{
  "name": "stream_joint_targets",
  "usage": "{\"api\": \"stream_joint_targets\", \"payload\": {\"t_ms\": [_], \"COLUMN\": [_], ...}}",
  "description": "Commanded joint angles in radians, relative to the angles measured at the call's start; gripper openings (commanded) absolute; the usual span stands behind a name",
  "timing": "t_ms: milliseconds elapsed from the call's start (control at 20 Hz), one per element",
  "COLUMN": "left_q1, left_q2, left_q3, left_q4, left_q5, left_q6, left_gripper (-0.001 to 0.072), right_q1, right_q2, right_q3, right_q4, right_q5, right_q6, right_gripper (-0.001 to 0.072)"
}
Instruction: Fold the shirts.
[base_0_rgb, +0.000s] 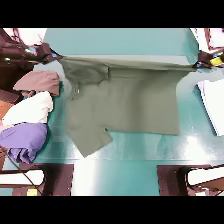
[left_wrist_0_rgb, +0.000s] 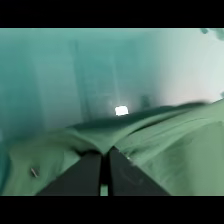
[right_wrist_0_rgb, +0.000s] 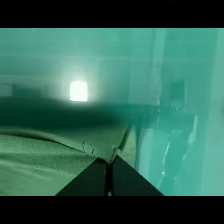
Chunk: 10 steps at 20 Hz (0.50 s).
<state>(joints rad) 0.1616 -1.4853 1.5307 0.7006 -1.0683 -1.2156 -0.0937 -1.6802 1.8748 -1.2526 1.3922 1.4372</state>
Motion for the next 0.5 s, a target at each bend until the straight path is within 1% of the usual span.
{"api": "stream_joint_targets", "payload": {"t_ms": [0,150,250,300,350,400,450], "left_q1": [-0.019,-0.046,-0.05,-0.05,-0.05,-0.056,-0.061], "left_q2": [-0.155,-0.171,-0.17,-0.17,-0.17,-0.17,-0.171], "left_q3": [-0.01,-0.01,-0.008,-0.008,-0.008,-0.013,-0.023], "left_q4": [-0.113,-0.106,-0.086,-0.038,0.051,0.163,0.251], "left_q5": [0.164,0.224,0.205,0.168,0.129,0.082,0.047], "left_q6": [0.132,0.22,0.227,0.222,0.185,0.121,0.09], "left_gripper": [0.0027,0.0027,0.0027,0.0026,0.0025,0.0025,0.0026], "right_q1": [0.011,0.011,0.011,0.011,0.011,0.016,0.023], "right_q2": [-0.114,-0.116,-0.112,-0.113,-0.112,-0.11,-0.109], "right_q3": [-0.001,0.001,0.0,0.0,-0.011,-0.033,-0.063], "right_q4": [0.003,0.003,0.0,-0.007,-0.008,-0.008,-0.008], "right_q5": [-0.154,-0.224,-0.219,-0.184,-0.147,-0.109,-0.087], "right_q6": [0.036,0.036,0.035,0.034,0.019,0.013,0.013], "right_gripper": [0.0013,0.0013,0.0013,0.0012,0.0012,0.0012,0.0012]}}
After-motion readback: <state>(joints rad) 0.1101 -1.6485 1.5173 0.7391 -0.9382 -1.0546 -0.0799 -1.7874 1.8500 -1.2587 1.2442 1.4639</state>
